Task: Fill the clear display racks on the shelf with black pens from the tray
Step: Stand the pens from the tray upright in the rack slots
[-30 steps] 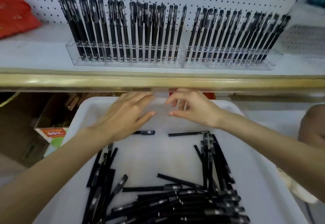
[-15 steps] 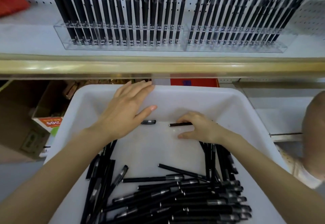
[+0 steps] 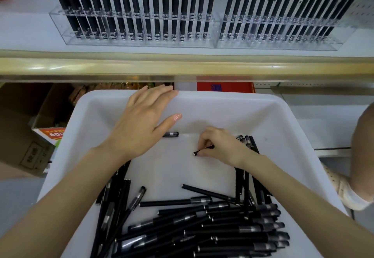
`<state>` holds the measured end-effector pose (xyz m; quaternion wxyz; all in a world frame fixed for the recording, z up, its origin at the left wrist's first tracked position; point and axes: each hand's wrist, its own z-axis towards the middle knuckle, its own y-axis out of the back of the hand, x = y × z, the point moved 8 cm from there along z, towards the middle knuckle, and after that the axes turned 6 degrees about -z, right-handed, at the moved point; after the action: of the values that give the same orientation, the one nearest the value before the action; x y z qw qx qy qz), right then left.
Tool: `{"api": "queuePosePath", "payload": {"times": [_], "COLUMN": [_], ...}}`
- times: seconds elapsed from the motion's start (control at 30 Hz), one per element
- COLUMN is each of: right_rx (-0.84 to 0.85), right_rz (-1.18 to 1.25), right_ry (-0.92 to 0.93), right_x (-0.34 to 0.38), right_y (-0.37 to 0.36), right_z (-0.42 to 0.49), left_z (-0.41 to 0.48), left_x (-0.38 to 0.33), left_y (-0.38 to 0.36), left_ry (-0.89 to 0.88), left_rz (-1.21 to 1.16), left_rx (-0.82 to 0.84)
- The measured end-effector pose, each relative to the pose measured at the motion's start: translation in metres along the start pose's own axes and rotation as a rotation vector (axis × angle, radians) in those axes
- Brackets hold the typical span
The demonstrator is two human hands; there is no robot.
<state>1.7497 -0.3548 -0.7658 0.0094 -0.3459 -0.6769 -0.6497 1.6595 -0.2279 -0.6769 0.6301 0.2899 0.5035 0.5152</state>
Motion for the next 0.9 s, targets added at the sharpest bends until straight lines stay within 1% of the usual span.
{"api": "queuePosePath", "payload": {"times": [0.13,0.2,0.37,0.47,0.6,0.7,0.77,0.83,0.9], "right_rx": [0.039,0.051,0.112,0.144,0.129,0.091,0.066,0.059,0.063], "right_rz": [0.028,0.012,-0.133,-0.155,-0.17,-0.186,-0.177,-0.149,-0.117], "right_ry": [0.111,0.117,-0.016,-0.077,-0.111,-0.085,-0.033,0.028,0.035], "right_x": [0.022,0.023,-0.012,-0.03,-0.036,-0.025,-0.013,-0.002,0.0], "right_y": [-0.015,-0.012,0.014,0.021,0.022,0.017,0.01,0.003,0.003], "right_z": [-0.001,0.0,-0.004,-0.009,-0.009,-0.006,-0.003,-0.002,-0.003], "left_z": [0.0,0.0,0.0,0.001,0.001,0.001,0.001,0.0,0.001], "left_x": [-0.001,-0.002,0.0,0.001,0.0,0.0,0.001,0.0,-0.001], "left_y": [0.001,0.001,0.0,0.0,0.0,0.0,0.001,0.002,0.002], "left_ry": [-0.007,-0.007,0.002,0.005,0.0,0.002,0.0,-0.004,-0.005], "left_rz": [0.005,0.006,0.002,-0.004,-0.003,-0.007,-0.004,0.001,-0.001], "left_rx": [-0.01,-0.013,-0.007,-0.002,-0.002,-0.003,-0.008,-0.014,-0.012]}}
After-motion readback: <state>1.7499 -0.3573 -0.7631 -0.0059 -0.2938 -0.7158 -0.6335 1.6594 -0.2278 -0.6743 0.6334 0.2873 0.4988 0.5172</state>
